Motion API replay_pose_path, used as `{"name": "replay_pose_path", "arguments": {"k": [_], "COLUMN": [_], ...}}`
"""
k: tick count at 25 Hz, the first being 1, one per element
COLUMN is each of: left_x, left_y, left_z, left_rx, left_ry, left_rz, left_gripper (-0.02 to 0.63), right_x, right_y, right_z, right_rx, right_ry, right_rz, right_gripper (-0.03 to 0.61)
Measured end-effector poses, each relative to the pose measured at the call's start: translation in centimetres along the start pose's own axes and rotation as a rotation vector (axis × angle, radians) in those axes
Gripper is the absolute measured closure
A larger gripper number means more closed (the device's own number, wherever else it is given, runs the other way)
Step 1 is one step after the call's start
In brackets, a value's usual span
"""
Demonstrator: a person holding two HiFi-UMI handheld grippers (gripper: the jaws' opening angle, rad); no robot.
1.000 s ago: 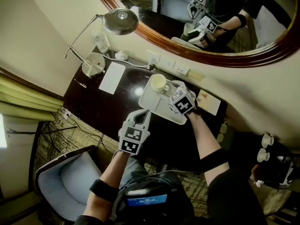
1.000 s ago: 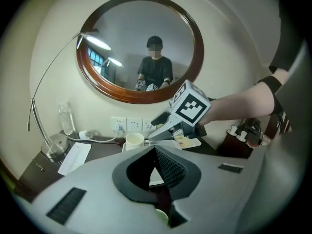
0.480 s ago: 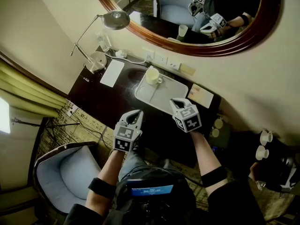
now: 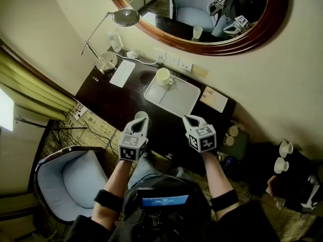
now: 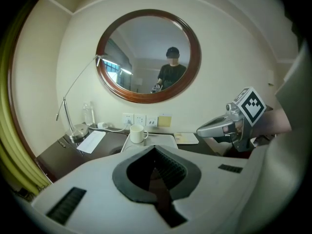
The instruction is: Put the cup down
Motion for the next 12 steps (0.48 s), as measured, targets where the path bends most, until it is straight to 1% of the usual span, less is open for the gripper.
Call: {"name": "replay_pose_path", "arguments": {"k": [3, 5, 8, 12], "left_x": [0.6, 1.1, 1.7, 2.2], "left_y": [-0.8, -1.1, -1.3, -1.4], "left_z": [0.3, 0.4, 0.5, 0.3], "left_rx": [-0.022, -0.031, -0.035, -0.037], "left_ry": [-0.027, -0.032, -0.028, -0.062], "left_rz": [0.004, 0.005, -0.003, -0.016], "left_gripper": [0.611, 0.611, 0.611, 0.611], "right_x": [0.4, 0.3, 1.3, 1.6], "right_y": [-0.7, -1.0, -1.2, -1.4], "right_z": [-0.7, -1.1, -1.2, -1.3], "right_rx": [-0.013, -0.023, -0.034, -0.04], "right_ry": [0.008, 0.001, 0.008, 0.008], "right_rz": [0.007, 0.015, 0.002, -0.006], "right_gripper": [0.575, 0.575, 0.575, 0.575]}}
Point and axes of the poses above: the fingertips, and each gripper's own axes: y forward along the fingers, z to its right, x out of its underside, the point moved 9 cm from there along -y, backward along the fingers, and after that the axes turned 7 degrees about z, right-handed, at the moved point
